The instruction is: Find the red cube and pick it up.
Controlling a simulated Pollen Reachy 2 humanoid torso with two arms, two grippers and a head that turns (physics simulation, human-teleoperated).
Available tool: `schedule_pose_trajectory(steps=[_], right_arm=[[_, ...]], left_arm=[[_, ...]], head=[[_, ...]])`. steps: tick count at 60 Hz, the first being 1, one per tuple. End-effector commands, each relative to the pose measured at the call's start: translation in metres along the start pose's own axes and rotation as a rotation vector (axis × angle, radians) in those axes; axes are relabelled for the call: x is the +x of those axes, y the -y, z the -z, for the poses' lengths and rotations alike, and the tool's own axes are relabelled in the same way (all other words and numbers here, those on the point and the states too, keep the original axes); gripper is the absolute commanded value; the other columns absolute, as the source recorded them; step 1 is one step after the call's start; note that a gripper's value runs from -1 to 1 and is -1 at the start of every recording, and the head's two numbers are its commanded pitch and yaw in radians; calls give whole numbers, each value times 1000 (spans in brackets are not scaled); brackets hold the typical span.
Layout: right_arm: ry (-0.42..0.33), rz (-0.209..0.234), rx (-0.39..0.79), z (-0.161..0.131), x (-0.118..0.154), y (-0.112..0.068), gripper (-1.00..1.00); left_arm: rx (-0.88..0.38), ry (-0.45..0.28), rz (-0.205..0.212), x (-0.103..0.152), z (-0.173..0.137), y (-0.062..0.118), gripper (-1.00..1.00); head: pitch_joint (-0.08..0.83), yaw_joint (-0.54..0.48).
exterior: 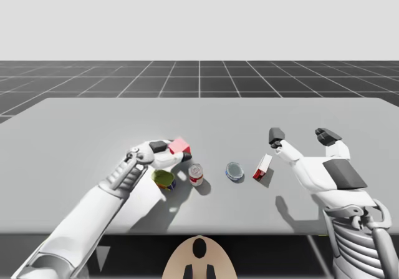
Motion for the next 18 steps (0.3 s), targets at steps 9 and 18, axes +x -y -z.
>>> schedule_pose_trajectory(steps=[9, 18], right_arm=[[5, -10, 26, 0, -2, 2, -1000], [11, -13, 34, 0, -3, 3, -1000]], left_arm=[[162, 113, 94, 77, -75, -1, 1000], [210, 237, 136, 113, -120, 11, 1000]], head=[[257, 114], [253, 117]])
